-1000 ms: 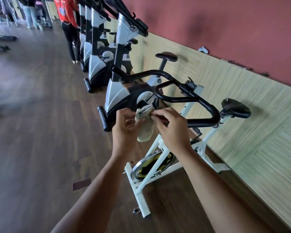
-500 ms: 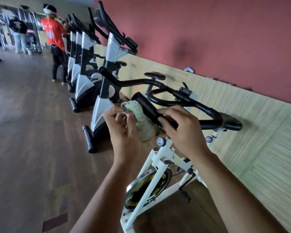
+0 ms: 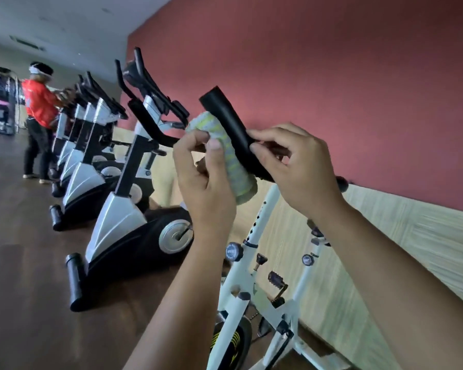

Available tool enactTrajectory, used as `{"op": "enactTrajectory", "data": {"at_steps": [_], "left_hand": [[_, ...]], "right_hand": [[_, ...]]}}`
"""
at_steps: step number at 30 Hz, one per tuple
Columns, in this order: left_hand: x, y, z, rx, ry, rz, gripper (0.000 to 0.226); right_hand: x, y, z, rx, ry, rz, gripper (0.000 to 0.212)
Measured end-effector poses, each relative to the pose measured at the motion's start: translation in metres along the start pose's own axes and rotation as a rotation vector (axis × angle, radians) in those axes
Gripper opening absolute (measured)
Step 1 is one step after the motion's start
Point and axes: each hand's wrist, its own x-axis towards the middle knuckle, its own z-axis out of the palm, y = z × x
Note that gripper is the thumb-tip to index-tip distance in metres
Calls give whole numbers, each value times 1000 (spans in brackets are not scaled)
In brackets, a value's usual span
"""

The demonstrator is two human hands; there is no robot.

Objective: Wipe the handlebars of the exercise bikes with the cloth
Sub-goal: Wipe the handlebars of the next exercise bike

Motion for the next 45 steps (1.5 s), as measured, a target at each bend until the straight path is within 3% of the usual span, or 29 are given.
{"op": "enactTrajectory", "data": {"at_steps": [8,13,18,24,31,39,45], "left_hand": [[-5,-17,-4,-80,-27,35,12],[-28,-21,-11,-83,-143,-11,15],[15,-10,-7,-167,-12,32,14],[-18,-23,-10,-212,-142,-47,16],[2,-8,-9,-396,-66,-89,19],[-39,-37,-8,-423,-143,-167,19],[-52,-38,8,-517,-56,-248,16]], "right_hand": [[-13,-8,13,-7,120,46,23],[-15,-16,14,-25,111,80,24],[-14,-19,13,-67,106,90,24],[-10,-20,6,-40,72,112,23],[-16,-15,-8,-133,-12,117,21],[-39,14,-45,-306,-52,229,13],[-40,28,-44,-306,-43,226,16]]}}
